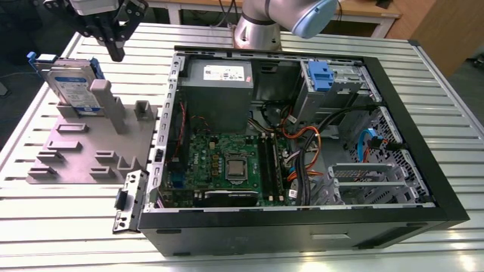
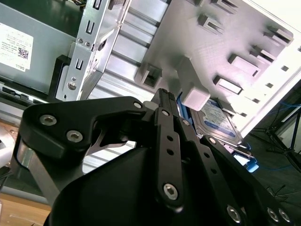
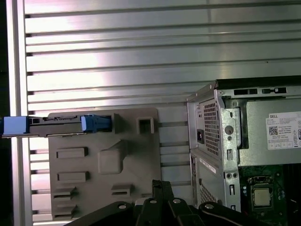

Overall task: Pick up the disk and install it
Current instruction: 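Reach for the disk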

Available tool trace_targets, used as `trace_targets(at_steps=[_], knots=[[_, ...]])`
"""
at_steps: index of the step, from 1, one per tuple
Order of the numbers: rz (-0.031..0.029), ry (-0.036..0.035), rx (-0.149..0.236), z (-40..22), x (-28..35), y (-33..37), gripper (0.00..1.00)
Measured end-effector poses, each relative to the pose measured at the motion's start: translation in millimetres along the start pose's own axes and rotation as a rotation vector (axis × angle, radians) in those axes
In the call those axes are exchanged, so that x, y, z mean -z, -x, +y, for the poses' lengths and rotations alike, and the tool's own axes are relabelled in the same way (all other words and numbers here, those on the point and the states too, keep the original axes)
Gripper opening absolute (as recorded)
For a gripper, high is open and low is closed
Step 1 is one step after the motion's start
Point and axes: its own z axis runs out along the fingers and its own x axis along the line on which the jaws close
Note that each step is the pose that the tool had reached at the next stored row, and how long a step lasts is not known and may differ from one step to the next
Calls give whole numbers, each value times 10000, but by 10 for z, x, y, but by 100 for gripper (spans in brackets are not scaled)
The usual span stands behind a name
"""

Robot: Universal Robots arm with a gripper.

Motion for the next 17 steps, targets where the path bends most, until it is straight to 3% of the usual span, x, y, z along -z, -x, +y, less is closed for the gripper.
trace_targets(at_steps=[12,17], knots=[[0,0,1,0,-1,-11,11],[0,0,0,41,-3,-14,11]])
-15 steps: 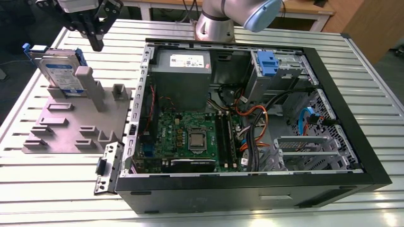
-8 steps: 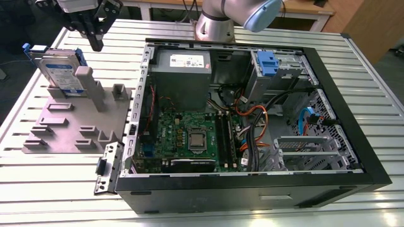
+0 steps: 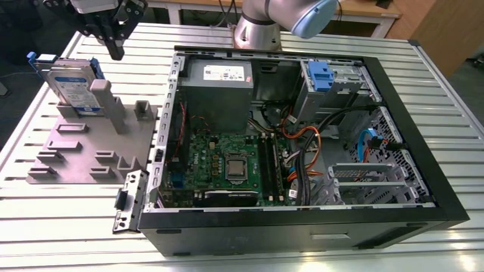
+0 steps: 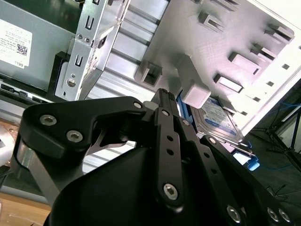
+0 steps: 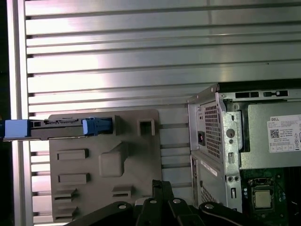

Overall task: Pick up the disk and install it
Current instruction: 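Reach for the disk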

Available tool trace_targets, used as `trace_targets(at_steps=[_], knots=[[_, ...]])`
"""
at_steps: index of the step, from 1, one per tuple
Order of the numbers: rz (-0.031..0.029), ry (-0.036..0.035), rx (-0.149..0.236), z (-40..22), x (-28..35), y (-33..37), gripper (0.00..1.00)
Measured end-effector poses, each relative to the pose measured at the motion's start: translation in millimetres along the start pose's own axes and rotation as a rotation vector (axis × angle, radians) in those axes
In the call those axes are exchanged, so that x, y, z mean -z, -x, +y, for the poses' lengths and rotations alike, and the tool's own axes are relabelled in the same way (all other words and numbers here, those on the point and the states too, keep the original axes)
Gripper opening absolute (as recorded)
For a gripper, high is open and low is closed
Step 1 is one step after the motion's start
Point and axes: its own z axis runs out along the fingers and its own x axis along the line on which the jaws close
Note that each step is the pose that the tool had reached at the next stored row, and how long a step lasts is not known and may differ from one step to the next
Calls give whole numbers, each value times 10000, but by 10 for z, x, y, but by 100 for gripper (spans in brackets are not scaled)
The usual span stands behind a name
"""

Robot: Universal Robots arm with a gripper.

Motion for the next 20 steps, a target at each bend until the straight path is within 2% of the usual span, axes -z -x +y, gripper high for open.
trace_targets(at_steps=[5,20], knots=[[1,0,1,17,-1,-26,11],[0,0,0,27,-3,-40,11]])
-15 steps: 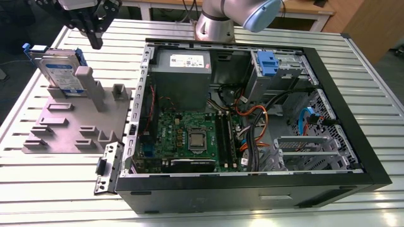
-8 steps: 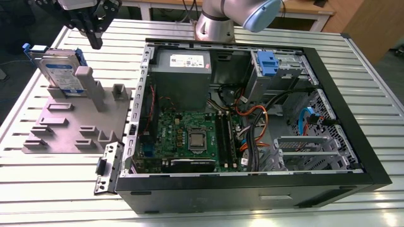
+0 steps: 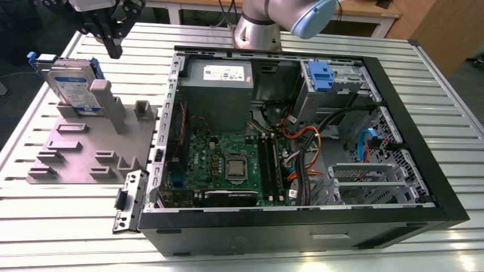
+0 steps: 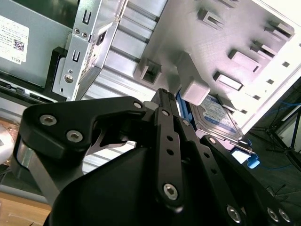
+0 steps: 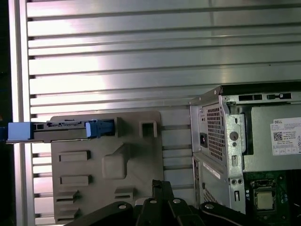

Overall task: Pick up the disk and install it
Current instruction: 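Reach for the disk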

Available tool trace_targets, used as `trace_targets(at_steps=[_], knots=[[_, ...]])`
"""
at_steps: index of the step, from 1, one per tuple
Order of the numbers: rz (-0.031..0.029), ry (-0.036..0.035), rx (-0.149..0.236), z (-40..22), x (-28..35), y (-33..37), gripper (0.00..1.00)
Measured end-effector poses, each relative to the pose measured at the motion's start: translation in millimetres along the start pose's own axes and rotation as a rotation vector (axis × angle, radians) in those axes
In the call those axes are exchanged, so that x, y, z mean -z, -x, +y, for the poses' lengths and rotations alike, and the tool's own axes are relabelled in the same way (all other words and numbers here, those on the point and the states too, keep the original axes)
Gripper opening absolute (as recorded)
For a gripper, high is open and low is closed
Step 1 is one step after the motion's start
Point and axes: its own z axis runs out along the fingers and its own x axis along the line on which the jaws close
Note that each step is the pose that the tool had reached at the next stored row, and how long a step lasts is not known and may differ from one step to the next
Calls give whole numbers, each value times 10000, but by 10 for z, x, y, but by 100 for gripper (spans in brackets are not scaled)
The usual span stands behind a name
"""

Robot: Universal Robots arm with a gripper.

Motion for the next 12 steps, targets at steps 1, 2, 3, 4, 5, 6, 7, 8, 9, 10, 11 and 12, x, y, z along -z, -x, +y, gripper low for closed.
trace_targets(at_steps=[1,2,3,4,5,6,7,8,9,10,11,12], knots=[[0,0,0,9,-1,-5,11],[0,1,1,16,-3,-13,11],[0,0,1,21,-5,-26,11],[1,-1,2,26,-6,-42,11],[0,0,1,30,-10,-56,11],[0,-1,1,36,-13,-68,11],[0,-1,0,41,-16,-84,11],[1,-2,0,43,-18,-104,11],[1,-1,0,46,-21,-126,11],[0,-1,0,48,-22,-143,11],[1,-1,1,48,-22,-160,11],[0,-1,1,49,-22,-175,11]])
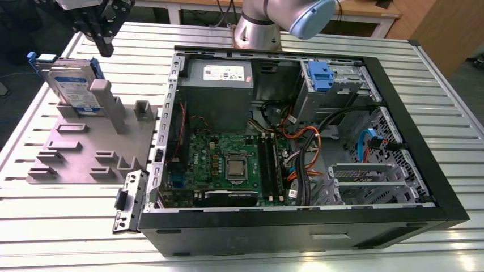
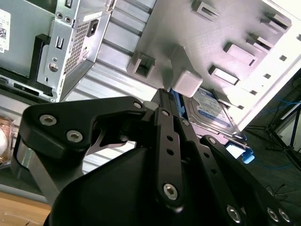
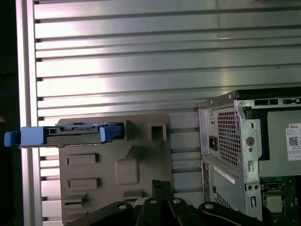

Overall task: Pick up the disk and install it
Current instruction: 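Reach for the disk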

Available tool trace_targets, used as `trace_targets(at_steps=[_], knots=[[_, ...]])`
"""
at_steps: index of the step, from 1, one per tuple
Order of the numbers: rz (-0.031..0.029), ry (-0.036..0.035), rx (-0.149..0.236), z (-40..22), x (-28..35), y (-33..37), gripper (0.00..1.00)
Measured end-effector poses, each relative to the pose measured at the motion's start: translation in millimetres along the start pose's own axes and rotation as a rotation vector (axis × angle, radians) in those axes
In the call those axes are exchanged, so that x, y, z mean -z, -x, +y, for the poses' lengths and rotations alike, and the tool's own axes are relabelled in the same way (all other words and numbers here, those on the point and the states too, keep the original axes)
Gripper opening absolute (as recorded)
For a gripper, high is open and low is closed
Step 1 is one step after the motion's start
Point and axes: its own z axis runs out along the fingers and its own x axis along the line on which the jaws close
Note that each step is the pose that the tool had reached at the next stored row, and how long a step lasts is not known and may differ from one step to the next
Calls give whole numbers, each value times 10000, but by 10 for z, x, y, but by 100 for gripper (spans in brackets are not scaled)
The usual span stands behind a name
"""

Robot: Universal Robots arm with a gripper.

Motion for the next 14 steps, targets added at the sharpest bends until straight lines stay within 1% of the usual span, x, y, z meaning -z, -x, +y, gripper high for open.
trace_targets(at_steps=[10,14], knots=[[0,0,0,1,0,-10,11],[0,0,0,-1,0,-38,11]])
